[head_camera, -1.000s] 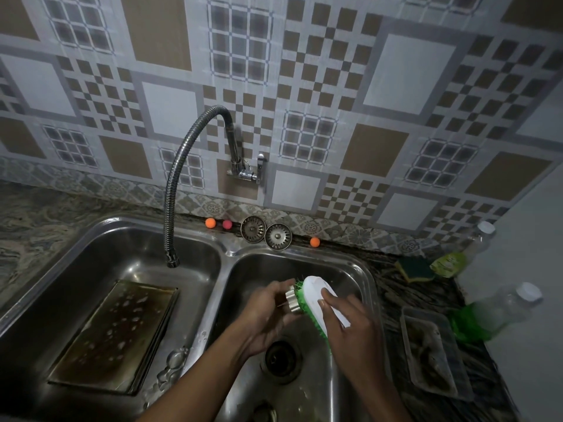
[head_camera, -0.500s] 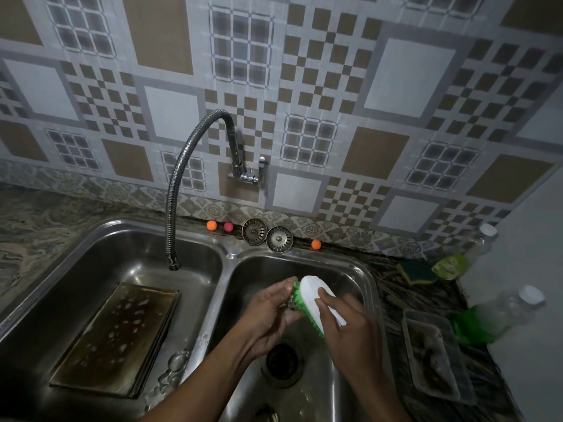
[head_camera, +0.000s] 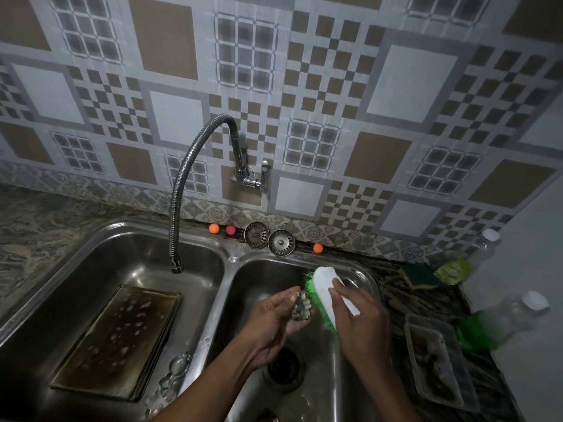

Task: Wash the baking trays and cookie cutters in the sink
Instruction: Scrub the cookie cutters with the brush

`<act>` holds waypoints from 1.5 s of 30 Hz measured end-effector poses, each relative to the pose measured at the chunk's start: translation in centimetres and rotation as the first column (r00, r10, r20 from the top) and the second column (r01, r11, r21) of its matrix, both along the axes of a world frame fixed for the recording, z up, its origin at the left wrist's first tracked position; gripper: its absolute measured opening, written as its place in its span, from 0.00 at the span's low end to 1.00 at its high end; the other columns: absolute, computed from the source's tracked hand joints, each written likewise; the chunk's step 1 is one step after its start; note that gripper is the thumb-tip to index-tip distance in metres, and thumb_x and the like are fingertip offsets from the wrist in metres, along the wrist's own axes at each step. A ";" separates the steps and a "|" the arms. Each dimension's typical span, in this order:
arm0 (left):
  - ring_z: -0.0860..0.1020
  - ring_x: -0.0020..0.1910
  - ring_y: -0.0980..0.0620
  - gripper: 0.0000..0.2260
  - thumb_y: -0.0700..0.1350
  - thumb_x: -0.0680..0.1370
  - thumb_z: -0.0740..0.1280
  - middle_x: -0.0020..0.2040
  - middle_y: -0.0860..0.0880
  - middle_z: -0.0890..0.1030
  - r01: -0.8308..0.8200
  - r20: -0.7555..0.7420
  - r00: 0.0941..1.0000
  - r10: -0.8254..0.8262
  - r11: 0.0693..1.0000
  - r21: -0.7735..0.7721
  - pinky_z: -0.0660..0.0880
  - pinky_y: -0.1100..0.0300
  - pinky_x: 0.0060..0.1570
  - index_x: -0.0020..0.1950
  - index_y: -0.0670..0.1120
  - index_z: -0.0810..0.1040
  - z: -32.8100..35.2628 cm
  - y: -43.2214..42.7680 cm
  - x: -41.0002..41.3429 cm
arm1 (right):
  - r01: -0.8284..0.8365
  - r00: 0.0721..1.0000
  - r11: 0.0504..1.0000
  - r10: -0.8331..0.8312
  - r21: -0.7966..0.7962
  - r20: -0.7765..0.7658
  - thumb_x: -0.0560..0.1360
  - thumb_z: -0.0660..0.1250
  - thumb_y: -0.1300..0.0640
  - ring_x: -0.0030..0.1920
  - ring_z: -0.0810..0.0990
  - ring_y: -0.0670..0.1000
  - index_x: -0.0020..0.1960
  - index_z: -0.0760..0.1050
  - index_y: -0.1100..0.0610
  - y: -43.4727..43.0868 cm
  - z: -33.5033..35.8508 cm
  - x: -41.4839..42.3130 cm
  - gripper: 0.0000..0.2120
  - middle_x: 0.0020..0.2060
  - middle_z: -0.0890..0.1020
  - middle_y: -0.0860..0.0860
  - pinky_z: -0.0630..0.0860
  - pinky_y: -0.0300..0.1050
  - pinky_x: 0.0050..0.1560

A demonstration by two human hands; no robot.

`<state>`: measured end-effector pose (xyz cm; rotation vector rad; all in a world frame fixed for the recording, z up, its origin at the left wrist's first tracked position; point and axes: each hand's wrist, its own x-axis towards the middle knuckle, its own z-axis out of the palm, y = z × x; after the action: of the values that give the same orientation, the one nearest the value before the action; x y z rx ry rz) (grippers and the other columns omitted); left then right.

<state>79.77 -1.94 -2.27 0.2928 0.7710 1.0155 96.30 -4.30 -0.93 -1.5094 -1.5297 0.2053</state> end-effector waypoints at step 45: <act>0.77 0.43 0.54 0.14 0.47 0.67 0.78 0.46 0.52 0.81 0.052 -0.985 0.152 -0.079 0.996 -0.072 0.71 0.64 0.42 0.51 0.50 0.82 -10.4 -0.4 -21.5 | -0.080 0.981 0.988 0.055 -0.132 -0.184 0.71 0.75 0.56 0.52 0.79 0.34 0.47 0.83 0.52 -3.6 -3.9 -3.0 0.05 0.47 0.85 0.50 0.74 0.43 0.59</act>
<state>58.30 -2.36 -12.70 1.0602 1.9983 0.5888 93.26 -7.92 -4.86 -1.5032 -1.4467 0.4843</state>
